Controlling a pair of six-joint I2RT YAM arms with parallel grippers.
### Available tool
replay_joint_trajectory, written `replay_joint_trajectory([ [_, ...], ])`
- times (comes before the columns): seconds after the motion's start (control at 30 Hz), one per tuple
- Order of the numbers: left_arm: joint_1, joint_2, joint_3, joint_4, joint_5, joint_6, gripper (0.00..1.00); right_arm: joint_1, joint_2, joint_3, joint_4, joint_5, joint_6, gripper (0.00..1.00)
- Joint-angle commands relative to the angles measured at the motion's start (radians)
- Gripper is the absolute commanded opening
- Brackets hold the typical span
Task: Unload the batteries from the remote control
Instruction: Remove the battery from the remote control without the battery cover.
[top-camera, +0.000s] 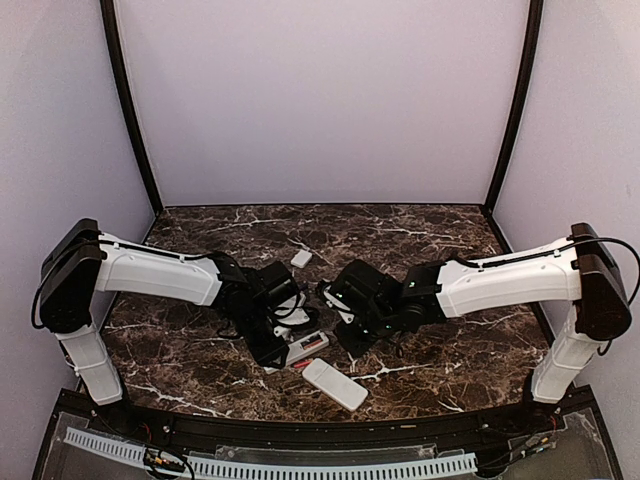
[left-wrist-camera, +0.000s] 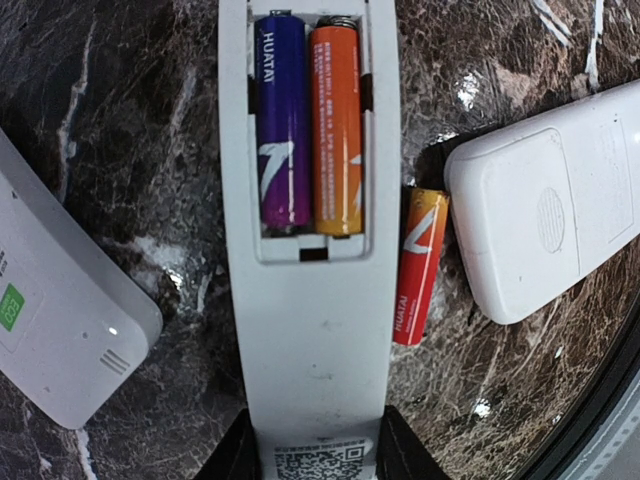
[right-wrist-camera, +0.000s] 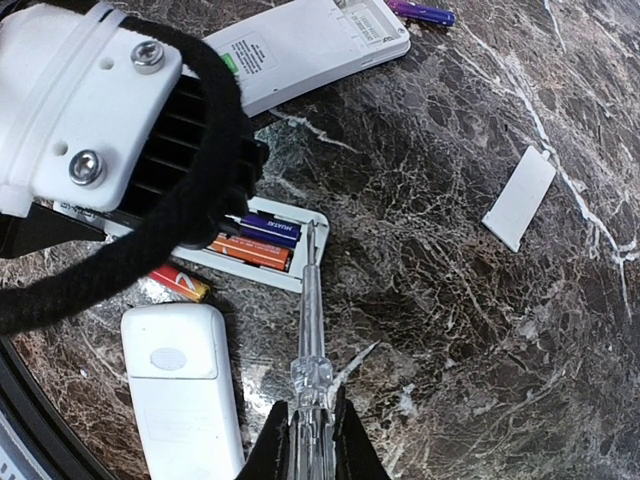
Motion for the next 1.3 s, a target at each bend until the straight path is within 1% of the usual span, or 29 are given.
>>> replay_joint_trajectory([
  [0.0, -0.004, 0.013, 0.016, -0.030, -0.008, 0.011, 0.08, 0.009, 0.011, -0.009, 0.001, -0.009, 0.009, 0.00],
  [0.53, -0.004, 0.015, 0.018, -0.032, -0.008, 0.011, 0.07, 0.010, 0.032, -0.019, -0.005, -0.023, 0.016, 0.00],
  [0.9, -0.004, 0.020, 0.017, -0.034, -0.010, 0.011, 0.07, 0.014, 0.024, -0.021, 0.006, -0.078, 0.005, 0.00],
  [1.1, -0.004, 0.023, 0.019, -0.036, -0.011, 0.011, 0.06, 0.022, 0.022, -0.020, -0.007, -0.080, 0.007, 0.00],
  [1.27, -0.004, 0.024, 0.019, -0.036, -0.011, 0.011, 0.06, 0.023, 0.026, -0.036, 0.028, -0.095, 0.017, 0.00],
])
